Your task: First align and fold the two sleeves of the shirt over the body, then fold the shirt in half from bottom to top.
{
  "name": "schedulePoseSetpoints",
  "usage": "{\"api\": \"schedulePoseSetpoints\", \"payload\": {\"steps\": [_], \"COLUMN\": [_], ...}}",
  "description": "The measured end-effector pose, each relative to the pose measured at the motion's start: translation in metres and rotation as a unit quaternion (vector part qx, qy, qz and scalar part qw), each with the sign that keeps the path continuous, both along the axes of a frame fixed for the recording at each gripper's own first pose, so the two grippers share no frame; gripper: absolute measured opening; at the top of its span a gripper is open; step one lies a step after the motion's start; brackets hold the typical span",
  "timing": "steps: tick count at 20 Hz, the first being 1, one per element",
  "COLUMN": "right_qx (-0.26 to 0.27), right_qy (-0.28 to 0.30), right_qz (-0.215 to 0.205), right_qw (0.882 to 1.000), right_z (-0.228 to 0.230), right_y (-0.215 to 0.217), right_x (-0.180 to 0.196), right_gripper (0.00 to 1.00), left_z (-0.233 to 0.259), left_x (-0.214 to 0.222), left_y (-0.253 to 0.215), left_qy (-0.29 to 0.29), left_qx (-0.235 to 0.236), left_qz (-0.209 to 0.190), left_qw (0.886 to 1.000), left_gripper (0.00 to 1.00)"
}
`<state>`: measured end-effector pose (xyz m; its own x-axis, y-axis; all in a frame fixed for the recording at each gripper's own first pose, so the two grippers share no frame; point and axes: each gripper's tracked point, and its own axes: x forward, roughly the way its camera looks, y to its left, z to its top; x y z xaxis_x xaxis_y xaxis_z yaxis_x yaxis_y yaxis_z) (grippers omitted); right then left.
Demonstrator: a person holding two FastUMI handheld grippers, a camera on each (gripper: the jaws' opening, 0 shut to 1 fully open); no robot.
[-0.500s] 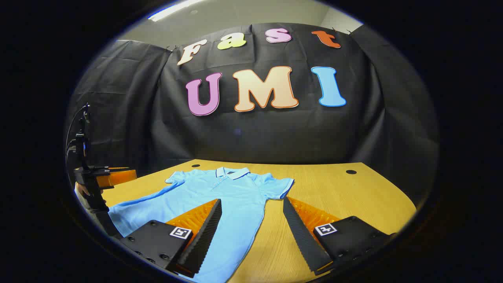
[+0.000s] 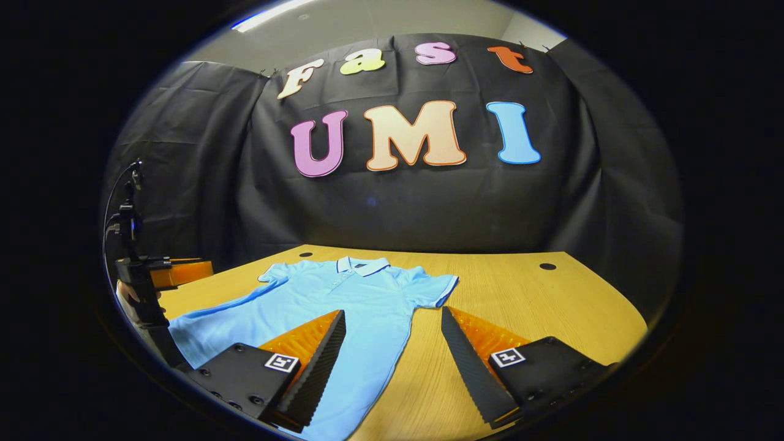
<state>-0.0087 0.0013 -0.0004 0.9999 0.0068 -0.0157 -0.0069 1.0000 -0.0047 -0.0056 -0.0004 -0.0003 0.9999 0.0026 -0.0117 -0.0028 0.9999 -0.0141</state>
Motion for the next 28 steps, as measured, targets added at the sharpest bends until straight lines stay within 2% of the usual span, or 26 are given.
{"api": "schedulePoseSetpoints", "payload": {"steps": [14,15,17,20,25,28], "right_qx": [-0.022,-0.025,-0.019,-0.021,-0.071,-0.06], "right_qy": [0.022,0.027,0.038,0.054,0.099,0.141], "right_qz": [0.007,0.005,0.01,0.014,0.021,0.005], "right_qw": [0.999,0.999,0.999,0.998,0.992,0.988], "right_z": [-0.019,-0.021,-0.021,-0.014,-0.008,-0.014], "right_y": [0.001,-0.002,-0.004,-0.005,-0.013,-0.03], "right_x": [0.023,0.028,0.037,0.062,0.122,0.164], "right_gripper": [0.98,0.94,0.97,0.98,0.98,0.99], "left_z": [0.0,-0.001,0.0,0.006,0.01,0.009], "left_x": [0.009,0.009,0.008,0.006,0.0,0.004], "left_y": [0.001,0.001,0.002,0.001,0.001,0.0], "left_qy": [0.0,0.001,-0.001,-0.006,-0.012,-0.008], "left_qx": [0.001,0.0,0.0,0.0,0.006,0.007], "left_qz": [-0.002,-0.003,-0.005,-0.01,-0.022,-0.026], "left_qw": [1.0,1.0,1.0,1.0,1.0,1.0], "left_gripper": [0.95,0.95,0.95,0.95,0.95,0.95]}}
